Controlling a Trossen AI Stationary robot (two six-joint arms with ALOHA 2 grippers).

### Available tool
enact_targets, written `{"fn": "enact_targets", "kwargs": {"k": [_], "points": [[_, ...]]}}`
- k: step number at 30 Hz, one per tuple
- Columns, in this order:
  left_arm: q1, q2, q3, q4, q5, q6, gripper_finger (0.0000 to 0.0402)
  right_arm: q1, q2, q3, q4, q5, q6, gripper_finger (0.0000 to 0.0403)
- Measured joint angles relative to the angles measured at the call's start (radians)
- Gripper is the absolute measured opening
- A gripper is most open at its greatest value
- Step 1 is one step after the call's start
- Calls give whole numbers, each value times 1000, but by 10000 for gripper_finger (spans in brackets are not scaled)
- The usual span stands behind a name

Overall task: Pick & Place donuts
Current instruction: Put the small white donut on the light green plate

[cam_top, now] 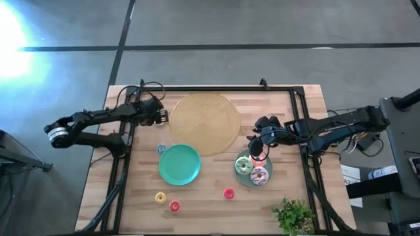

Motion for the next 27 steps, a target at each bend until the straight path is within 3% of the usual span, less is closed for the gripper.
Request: {"fn": "enact_targets", "kwargs": {"k": [4,13,22,27], "points": [[36,24,-40,110,85,40,138,-1,3,0,4,0,0,215],[58,103,-49,145,59,95,129,-1,2,0,5,3,7,215],[53,127,-34,231,70,172,12,-1,2,0,5,4,19,215],[25,80,6,203,161,226,2,-1,2,0,5,4,25,215]]}}
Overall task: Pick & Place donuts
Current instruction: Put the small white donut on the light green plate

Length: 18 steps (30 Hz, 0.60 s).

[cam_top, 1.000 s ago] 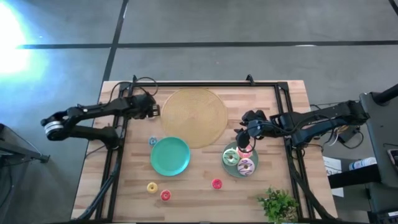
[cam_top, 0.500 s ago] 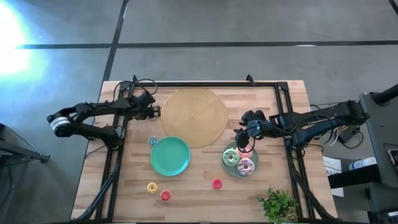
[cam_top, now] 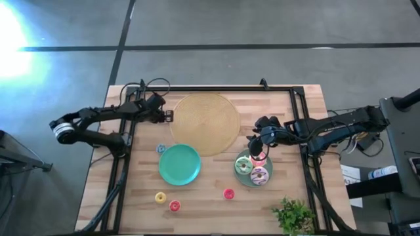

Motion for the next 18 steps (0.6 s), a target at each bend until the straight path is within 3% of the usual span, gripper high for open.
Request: {"fn": "enact_targets", "kwargs": {"k": [3,5,7,9,14,16,18], "points": [[-90,-60,20,-6,121,83,2,0,0,0,0,0,2,215],[-202,-108,32,-4,200,134,1,0,0,0,-1,0,0,215],[-345,-150,36,-5,208,130,1,0,0,0,-1,1,-1,215],[-507,-170,35,-6,133,58,1,0,0,0,-2,3,-5,215],[-884,-125,29,-19,-171,-222,1,0,0,0,-1,17,-9,214],[-966,-83,33,-56,-277,-359,1,0,0,0,0,29,-12,215],[-1009,-42,39,-99,-305,-471,0,-2,0,0,6,29,-25,214]]}}
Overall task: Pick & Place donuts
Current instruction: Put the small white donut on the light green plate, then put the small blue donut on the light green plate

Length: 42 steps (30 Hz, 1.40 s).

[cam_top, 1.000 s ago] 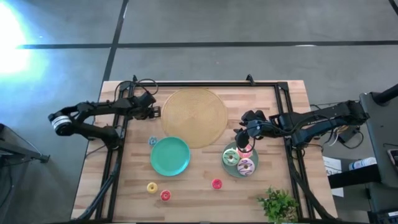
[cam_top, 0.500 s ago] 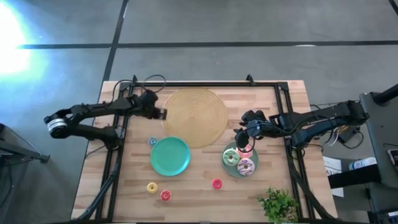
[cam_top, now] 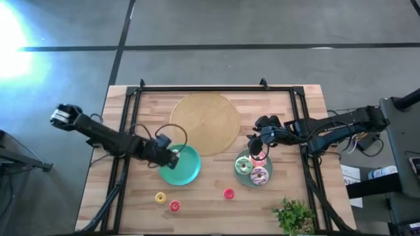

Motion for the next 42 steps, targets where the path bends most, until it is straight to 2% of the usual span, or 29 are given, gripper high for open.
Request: {"fn": "enact_targets", "kwargs": {"k": [7,12,17,21,24,27,29,32,38,42], "points": [[9,146,70,-50,12,-48,14,-4,0,0,7,-3,-19,215],[27,222,151,-137,36,-9,66,-3,0,0,8,-8,-15,215],[30,257,243,-308,33,-2,113,-3,0,0,8,-11,-11,215],[33,257,280,-404,27,3,124,-3,0,0,8,-11,-15,215],[34,245,281,-381,35,5,125,-3,0,0,8,-11,-26,215],[43,245,282,-362,82,85,126,-3,0,0,8,-11,-29,215],[58,242,278,-368,82,0,126,-3,0,0,12,-14,-28,215],[76,230,275,-345,119,22,126,-3,0,0,31,-56,-27,215],[102,177,231,-364,187,-76,126,1,0,0,36,-69,-19,215],[101,124,229,-393,123,-119,126,1,0,0,69,-116,-19,215]]}}
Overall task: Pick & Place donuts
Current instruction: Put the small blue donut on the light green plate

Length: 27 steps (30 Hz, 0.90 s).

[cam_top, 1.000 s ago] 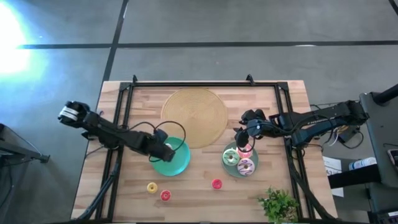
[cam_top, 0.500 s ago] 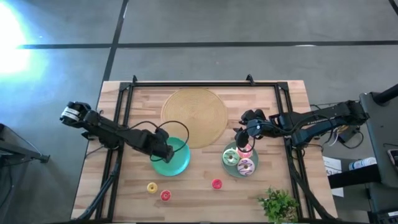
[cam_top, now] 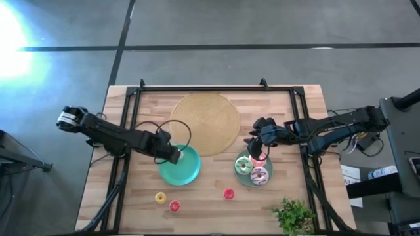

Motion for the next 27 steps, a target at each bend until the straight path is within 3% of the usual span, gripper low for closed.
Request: {"fn": "enact_targets", "kwargs": {"k": [5,10,14,21,27], "points": [[10,-107,-15,-58,-93,-43,126,2,0,0,24,-1,0,215],[42,-161,-132,-78,13,-57,126,2,0,0,36,2,-4,215],[45,-187,-227,-8,40,-114,126,2,0,0,37,7,-4,215],[48,-246,-330,167,-15,-164,126,2,0,0,40,7,2,215],[47,-249,-409,218,-1,-207,126,2,0,0,40,7,4,215]]}}
